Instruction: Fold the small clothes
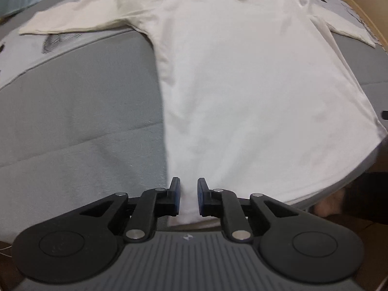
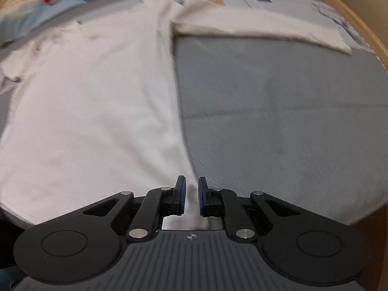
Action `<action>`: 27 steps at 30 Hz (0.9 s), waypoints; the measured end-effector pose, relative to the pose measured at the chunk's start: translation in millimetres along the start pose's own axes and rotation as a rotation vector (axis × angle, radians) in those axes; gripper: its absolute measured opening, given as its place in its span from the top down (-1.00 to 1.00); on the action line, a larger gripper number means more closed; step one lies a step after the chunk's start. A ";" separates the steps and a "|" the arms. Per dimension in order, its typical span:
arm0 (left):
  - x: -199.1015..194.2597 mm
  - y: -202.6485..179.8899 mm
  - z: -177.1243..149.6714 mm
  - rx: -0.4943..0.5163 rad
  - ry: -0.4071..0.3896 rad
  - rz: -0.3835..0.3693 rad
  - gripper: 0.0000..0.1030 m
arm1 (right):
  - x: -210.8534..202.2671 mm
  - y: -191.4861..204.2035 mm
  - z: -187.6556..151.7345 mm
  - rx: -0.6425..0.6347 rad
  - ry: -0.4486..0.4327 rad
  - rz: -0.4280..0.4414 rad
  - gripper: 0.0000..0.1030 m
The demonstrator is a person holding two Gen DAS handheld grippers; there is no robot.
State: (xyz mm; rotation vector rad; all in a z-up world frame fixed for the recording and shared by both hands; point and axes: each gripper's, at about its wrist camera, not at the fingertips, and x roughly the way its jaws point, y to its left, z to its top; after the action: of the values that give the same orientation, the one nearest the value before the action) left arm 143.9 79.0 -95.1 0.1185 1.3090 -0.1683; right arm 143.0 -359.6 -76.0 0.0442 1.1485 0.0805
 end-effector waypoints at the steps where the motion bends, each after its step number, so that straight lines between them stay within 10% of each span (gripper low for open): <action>1: 7.3 -1.7 -0.8 0.014 0.031 0.010 0.70 | 4.6 4.4 -0.6 -0.023 0.033 -0.003 0.67; 4: 28.6 -12.8 -6.1 0.092 0.132 0.067 0.69 | 23.4 12.7 -9.3 -0.100 0.141 -0.053 0.65; 9: 3.1 -14.5 3.2 0.057 -0.006 0.035 0.02 | 7.0 16.8 0.3 -0.064 0.062 -0.029 0.63; 15: -24.6 -28.5 26.4 0.017 -0.158 0.072 -0.32 | -8.3 32.0 16.4 -0.047 -0.095 -0.018 0.54; 27: -50.9 -54.6 63.1 -0.041 -0.352 0.099 -0.32 | -9.0 95.7 51.2 -0.079 -0.291 0.002 0.52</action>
State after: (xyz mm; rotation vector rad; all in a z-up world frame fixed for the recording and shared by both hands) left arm 180.8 16.8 -29.4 0.1128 0.9533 -0.0738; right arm 182.1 -264.7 -39.5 -0.0131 0.8535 0.1172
